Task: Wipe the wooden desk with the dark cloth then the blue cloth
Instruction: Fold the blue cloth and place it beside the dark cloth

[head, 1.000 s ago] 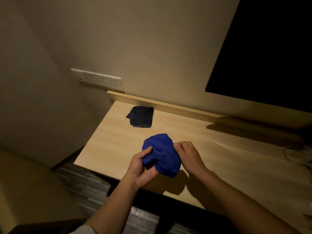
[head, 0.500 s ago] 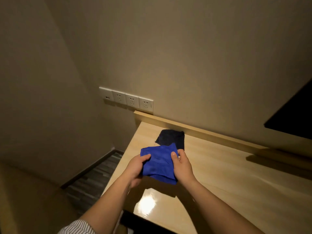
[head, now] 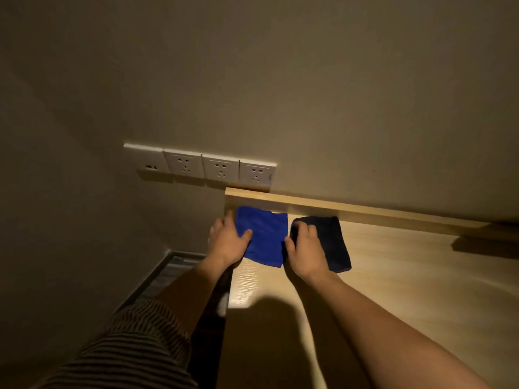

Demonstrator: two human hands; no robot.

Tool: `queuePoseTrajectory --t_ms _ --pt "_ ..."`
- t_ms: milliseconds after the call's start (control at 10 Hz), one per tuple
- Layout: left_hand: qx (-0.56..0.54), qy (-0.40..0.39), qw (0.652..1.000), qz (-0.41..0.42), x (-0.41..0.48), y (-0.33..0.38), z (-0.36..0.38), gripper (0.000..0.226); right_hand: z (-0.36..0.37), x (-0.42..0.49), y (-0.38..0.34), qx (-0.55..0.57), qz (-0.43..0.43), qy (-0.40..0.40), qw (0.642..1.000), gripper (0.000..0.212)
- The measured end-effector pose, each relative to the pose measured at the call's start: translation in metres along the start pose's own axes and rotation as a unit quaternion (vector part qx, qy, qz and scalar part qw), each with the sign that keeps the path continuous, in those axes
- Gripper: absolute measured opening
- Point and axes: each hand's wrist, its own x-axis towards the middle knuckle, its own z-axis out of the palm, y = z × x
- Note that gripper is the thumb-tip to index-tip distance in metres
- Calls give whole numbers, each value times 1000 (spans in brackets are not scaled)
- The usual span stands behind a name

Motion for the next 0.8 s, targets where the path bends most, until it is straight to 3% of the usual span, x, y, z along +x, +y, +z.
queuePoseTrajectory --t_ms 100,200,300,400,600,800 --pt "108 28 988 107 0 -15 17 74 11 0 5 -156 -108 -5 982 48" --pt "212 -7 959 188 11 -20 26 67 19 10 0 -196 -140 -32 970 58" --pt "266 -70 945 180 27 -24 34 68 35 22 3 -240 -120 -69 961 68" --pt "270 -74 946 165 31 -26 43 70 43 27 13 -264 -104 -97 954 74" --pt "297 -44 938 172 24 -25 43 75 34 25 18 -271 -117 -91 951 74" --pt "295 20 935 194 -17 -17 38 82 5 -10 27 -244 -109 -35 963 77"
